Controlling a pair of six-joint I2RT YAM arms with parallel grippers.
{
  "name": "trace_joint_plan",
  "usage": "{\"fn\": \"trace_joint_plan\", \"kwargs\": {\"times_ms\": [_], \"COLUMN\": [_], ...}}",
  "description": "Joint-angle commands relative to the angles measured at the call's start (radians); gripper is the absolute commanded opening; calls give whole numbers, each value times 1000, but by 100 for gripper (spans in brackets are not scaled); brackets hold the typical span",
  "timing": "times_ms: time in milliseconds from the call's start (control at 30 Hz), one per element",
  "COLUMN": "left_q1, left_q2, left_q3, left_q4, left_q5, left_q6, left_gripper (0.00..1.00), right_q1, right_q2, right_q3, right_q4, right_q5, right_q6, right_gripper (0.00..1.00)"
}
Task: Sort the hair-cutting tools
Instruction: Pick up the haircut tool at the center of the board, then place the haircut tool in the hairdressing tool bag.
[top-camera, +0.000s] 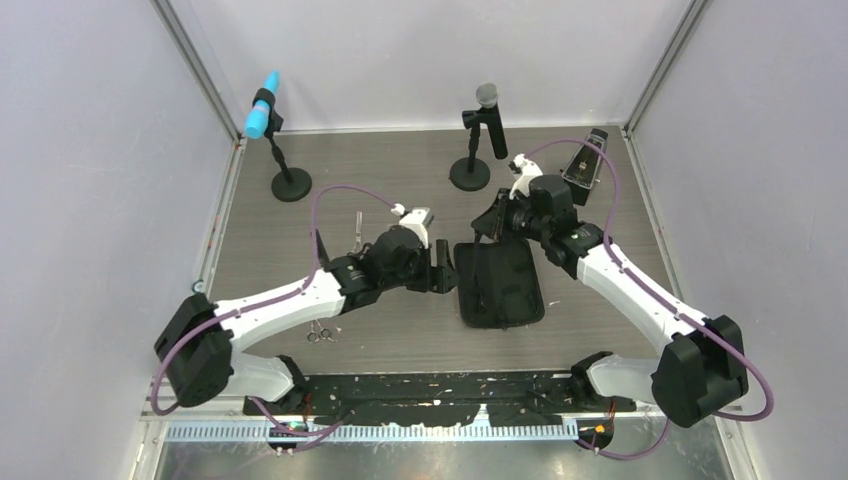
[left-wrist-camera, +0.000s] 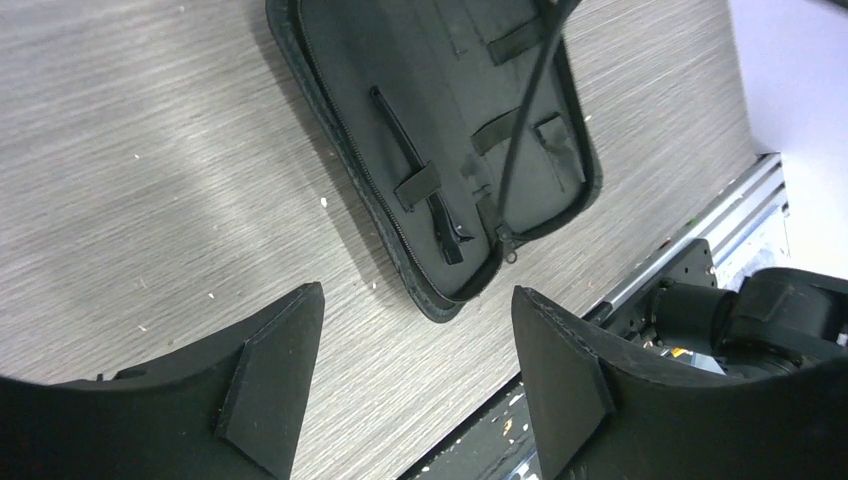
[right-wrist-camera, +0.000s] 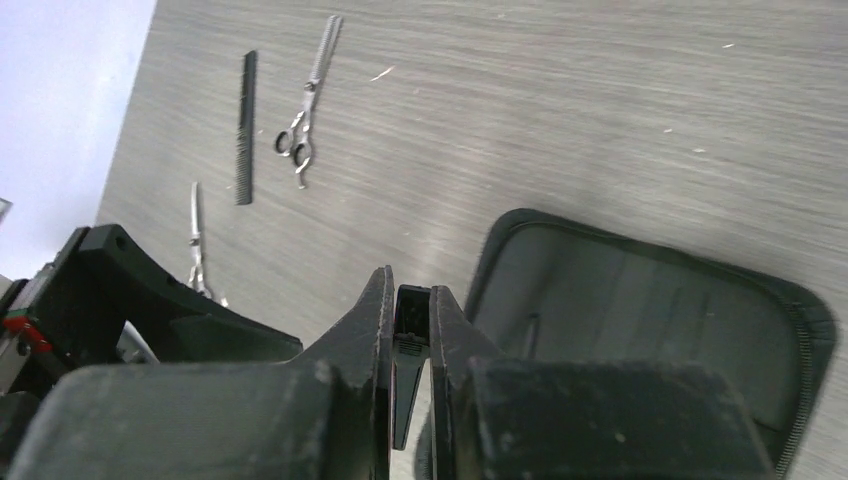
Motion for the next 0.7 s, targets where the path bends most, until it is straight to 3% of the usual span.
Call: {"fn": "trace_joint_plan", "kwargs": {"times_ms": [0, 333, 667], "left_q1": [1, 7, 30], "left_q2": [95, 360, 479], "left_q3": [82, 229, 263], "left_q4": [-29, -91, -82], "left_q5": [20, 77, 109], "left_q6": [-49, -70, -108], "left_gripper": [70, 60, 47], "right_q1": [-48, -73, -73], "right_q2": [22, 183, 326], "right_q3": [-5, -32, 6], "right_q4": [50, 229, 237], "right_q5": [8, -89, -79], "right_q6": [-84, -73, -108], "right_gripper": [5, 5, 5]}}
